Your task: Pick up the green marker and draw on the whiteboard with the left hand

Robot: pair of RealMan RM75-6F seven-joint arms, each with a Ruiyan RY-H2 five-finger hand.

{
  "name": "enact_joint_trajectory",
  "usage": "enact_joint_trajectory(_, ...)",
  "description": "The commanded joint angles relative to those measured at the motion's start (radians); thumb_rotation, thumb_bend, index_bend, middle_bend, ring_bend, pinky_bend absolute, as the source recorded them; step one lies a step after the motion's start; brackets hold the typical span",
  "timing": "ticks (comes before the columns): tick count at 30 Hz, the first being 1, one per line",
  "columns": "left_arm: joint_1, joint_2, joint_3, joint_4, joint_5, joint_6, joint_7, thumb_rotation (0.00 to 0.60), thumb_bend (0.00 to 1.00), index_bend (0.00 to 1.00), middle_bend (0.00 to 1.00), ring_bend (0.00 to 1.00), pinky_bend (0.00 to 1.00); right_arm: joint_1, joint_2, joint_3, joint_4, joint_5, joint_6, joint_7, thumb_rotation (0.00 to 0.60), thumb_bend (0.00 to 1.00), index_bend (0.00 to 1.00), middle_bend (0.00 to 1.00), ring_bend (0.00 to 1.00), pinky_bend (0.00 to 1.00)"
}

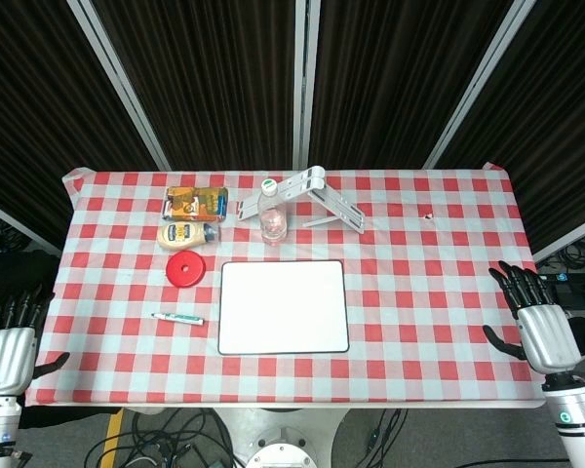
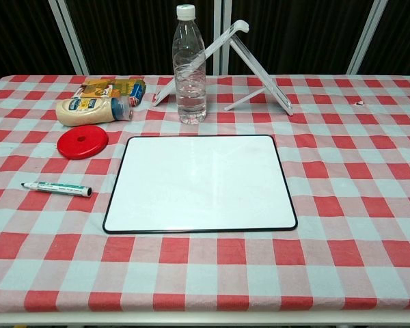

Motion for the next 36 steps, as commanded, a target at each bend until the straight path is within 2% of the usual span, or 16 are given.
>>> enact_joint_trajectory(1, 0.003, -0.002, 0.001, 0.001, 0.002, 0.004, -0.003, 0.6, 0.06, 0.12, 0.02, 0.0, 0.0, -0.004, -0.002, -0.004, -0.001, -0.001, 0.003, -0.001, 0.6, 0.19, 0.0, 0.02, 0.0, 0.0)
enact_joint_trajectory(10, 0.003, 0.001, 0.003, 0.003, 0.029, 0.017, -0.003, 0.6, 0.06, 0.12, 0.02, 0.0, 0.0, -0.026, 0.008, -0.014, -0.001, -0.006, 0.035, 0.009, 0.6, 0.19, 0.0, 0.02, 0.0, 0.0)
enact_joint_trajectory(14, -0.037, 0.013, -0.009, 0.001, 0.075, -0.003, 0.019, 0.6, 0.06, 0.14, 0.02, 0.01, 0.03, -0.034, 0.016, -0.017, 0.004, -0.01, 0.047, 0.02, 0.6, 0.19, 0.0, 0.02, 0.0, 0.0)
enact_joint_trajectory(15, -0.059, 0.021, -0.016, -0.004, 0.089, -0.02, 0.025, 0.6, 0.06, 0.15, 0.03, 0.02, 0.06, -0.036, 0.019, -0.02, 0.005, -0.013, 0.05, 0.022, 0.6, 0.19, 0.0, 0.01, 0.0, 0.0)
enact_joint_trajectory(17, -0.1, 0.028, -0.033, -0.006, 0.11, -0.054, 0.024, 0.6, 0.06, 0.17, 0.06, 0.08, 0.19, -0.037, 0.026, -0.021, 0.003, -0.017, 0.053, 0.022, 0.6, 0.19, 0.0, 0.01, 0.0, 0.0)
enact_joint_trajectory(19, -0.155, 0.035, -0.048, -0.013, 0.125, -0.116, 0.019, 0.6, 0.06, 0.23, 0.12, 0.22, 0.48, -0.039, 0.037, -0.022, -0.005, -0.02, 0.056, 0.024, 0.6, 0.19, 0.0, 0.01, 0.0, 0.0)
enact_joint_trajectory(20, -0.181, 0.033, -0.057, -0.012, 0.129, -0.144, 0.014, 0.6, 0.06, 0.25, 0.15, 0.28, 0.58, -0.04, 0.041, -0.021, -0.008, -0.02, 0.059, 0.024, 0.6, 0.19, 0.0, 0.0, 0.0, 0.0)
enact_joint_trajectory(21, -0.216, 0.026, -0.067, -0.005, 0.131, -0.184, 0.016, 0.6, 0.06, 0.3, 0.2, 0.37, 0.72, -0.041, 0.046, -0.019, -0.011, -0.019, 0.063, 0.025, 0.6, 0.19, 0.0, 0.0, 0.0, 0.0)
enact_joint_trajectory(24, -0.298, -0.007, -0.087, 0.03, 0.134, -0.276, 0.06, 0.6, 0.09, 0.41, 0.37, 0.58, 0.9, -0.049, 0.053, -0.015, -0.022, -0.012, 0.075, 0.021, 0.6, 0.19, 0.0, 0.0, 0.0, 0.0)
enact_joint_trajectory(27, -0.359, -0.046, -0.099, 0.041, 0.091, -0.37, 0.146, 0.6, 0.13, 0.5, 0.46, 0.69, 0.99, -0.053, 0.057, -0.017, -0.03, -0.007, 0.072, 0.02, 0.6, 0.19, 0.0, 0.0, 0.0, 0.0)
enact_joint_trajectory(31, -0.412, -0.099, -0.102, 0.03, 0.01, -0.456, 0.304, 0.6, 0.18, 0.5, 0.48, 0.76, 1.0, -0.052, 0.063, -0.018, -0.035, 0.003, 0.057, 0.014, 0.6, 0.19, 0.0, 0.0, 0.0, 0.0)
enact_joint_trajectory(36, -0.44, -0.186, -0.093, 0.03, -0.118, -0.488, 0.497, 0.6, 0.23, 0.49, 0.49, 0.76, 1.0, -0.041, 0.061, -0.016, -0.033, 0.014, 0.03, 0.013, 0.6, 0.19, 0.0, 0.0, 0.0, 0.0)
